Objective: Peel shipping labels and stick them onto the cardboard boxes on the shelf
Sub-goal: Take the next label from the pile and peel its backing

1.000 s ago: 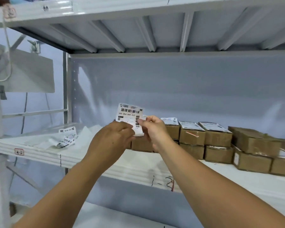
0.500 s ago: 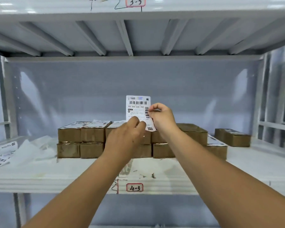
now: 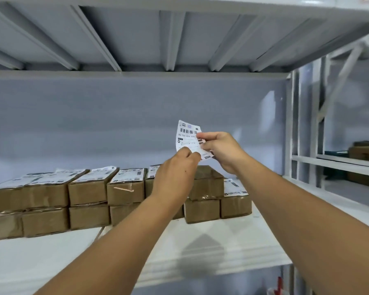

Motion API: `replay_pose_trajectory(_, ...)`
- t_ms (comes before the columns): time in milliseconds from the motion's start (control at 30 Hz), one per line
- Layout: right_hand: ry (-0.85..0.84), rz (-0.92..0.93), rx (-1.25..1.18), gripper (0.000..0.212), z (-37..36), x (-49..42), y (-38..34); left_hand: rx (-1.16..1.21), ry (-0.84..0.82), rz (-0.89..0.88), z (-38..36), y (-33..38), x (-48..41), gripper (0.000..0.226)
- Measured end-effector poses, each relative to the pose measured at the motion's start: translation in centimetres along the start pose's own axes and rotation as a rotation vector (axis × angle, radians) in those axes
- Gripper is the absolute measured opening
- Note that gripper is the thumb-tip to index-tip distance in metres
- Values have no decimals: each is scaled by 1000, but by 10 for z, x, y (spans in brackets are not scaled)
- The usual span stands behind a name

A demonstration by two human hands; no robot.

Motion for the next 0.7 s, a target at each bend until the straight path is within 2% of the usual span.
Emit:
replay_pose_trajectory(133,3,-19,157,44,20,-5,24,23,-53,-10,-31,6,-7,30)
replay_pose_trajectory(433,1,-78,279,43,27,-8,63,23,-127,-48,-67,10,-5,8)
replay_pose_trajectory(533,-33,-81,345,42,25,-9,65,-85,-158,-67,-69,14,-1,17)
replay_pose_trajectory(700,-57,-46,491,39,21,-11,63,-184,-111,-151,-50,34,3,30)
Point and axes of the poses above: each hand's wrist, its own x-axis away from the middle knuckle, its own z-axis out of the back of the hand, y = z × x, the point moved 10 cm from there along -x, towards the middle knuckle, and after that the axes turned 5 degrees about z, right-handed, at the moved point
